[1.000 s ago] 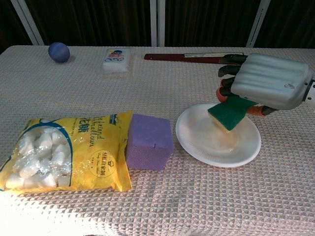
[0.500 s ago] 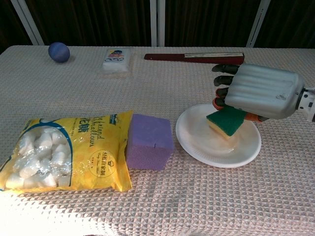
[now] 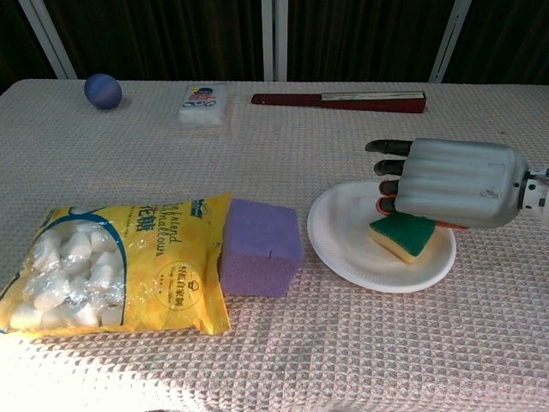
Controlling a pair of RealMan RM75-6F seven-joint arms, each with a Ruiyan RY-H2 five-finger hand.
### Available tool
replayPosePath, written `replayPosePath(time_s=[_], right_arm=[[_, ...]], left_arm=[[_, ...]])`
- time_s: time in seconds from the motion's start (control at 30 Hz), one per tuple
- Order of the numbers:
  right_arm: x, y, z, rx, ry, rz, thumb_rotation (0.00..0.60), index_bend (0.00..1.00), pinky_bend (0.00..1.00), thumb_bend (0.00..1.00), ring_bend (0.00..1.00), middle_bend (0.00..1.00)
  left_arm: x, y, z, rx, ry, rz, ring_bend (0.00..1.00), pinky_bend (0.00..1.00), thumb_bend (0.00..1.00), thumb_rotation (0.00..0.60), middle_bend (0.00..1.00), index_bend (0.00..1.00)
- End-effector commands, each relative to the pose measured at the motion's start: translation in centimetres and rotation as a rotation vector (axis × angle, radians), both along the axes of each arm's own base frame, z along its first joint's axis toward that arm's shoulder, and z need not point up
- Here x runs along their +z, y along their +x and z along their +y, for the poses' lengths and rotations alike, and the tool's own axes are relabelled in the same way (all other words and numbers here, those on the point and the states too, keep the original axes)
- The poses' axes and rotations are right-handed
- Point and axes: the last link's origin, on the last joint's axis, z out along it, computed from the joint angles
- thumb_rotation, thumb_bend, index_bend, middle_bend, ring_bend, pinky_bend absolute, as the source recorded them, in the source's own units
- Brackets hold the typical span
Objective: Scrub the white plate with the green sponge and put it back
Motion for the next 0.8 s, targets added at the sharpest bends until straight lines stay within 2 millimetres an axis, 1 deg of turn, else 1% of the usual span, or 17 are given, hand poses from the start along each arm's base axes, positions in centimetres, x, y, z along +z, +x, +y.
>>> replayPosePath(time_s=[0.03, 0.17, 0.27, 0.33, 0.43, 0.57, 0.67, 0.8], right_arm=[[0.4, 0.2, -0.8, -0.002, -0.039, -0.004, 0.600, 0.71, 0.08, 0.36, 0.23, 0.48], [2.0, 0.7, -1.2, -0.013, -0.090, -0.062, 0.600, 0.71, 0.08, 0.36, 0.23, 0.48], [2.4, 1.3, -0.6, -0.005, -0.079, -0.097, 0.600, 0.71, 0.07, 0.36, 0.24, 0.49], [2.0, 1.7, -0.2, 0.005, -0.055, -0.101, 0.600, 0.71, 0.07, 0.36, 0.23, 0.49], [0.5, 2.1, 0.5, 0.025, -0.004, -0.076, 0.600, 0.71, 0.07, 0.36, 0.23, 0.49], [-1.1, 2.0, 0.6, 0.038, 0.027, -0.030, 0.600, 0.71, 0.07, 0.36, 0.24, 0.49], [-1.3, 1.3, 0.3, 0.040, 0.012, 0.007, 0.600, 0.71, 0.06, 0.36, 0.24, 0.49], [-0.5, 0.3, -0.5, 0.017, -0.032, 0.030, 0.600, 0.71, 0.05, 0.36, 0.24, 0.49]], left_arm=[[0.0, -0.1, 0.0, -0.002, 0.001, -0.002, 0.11, 0.14, 0.06, 0.600, 0.13, 0.28], [0.0, -0.1, 0.0, -0.003, 0.002, -0.001, 0.11, 0.14, 0.06, 0.600, 0.13, 0.28], [0.0, -0.1, 0.1, -0.006, 0.005, -0.001, 0.11, 0.14, 0.06, 0.600, 0.13, 0.28], [-0.1, 0.0, 0.2, -0.010, 0.004, -0.002, 0.11, 0.14, 0.06, 0.600, 0.13, 0.28], [-0.3, 0.1, 0.2, -0.013, -0.002, -0.004, 0.11, 0.14, 0.06, 0.600, 0.13, 0.28], [-0.3, 0.0, 0.1, -0.008, -0.005, -0.003, 0.11, 0.14, 0.06, 0.600, 0.13, 0.28], [-0.3, -0.2, 0.0, -0.002, -0.005, -0.006, 0.11, 0.14, 0.06, 0.600, 0.13, 0.28], [-0.3, -0.4, 0.1, 0.000, -0.002, -0.010, 0.11, 0.14, 0.06, 0.600, 0.13, 0.28]])
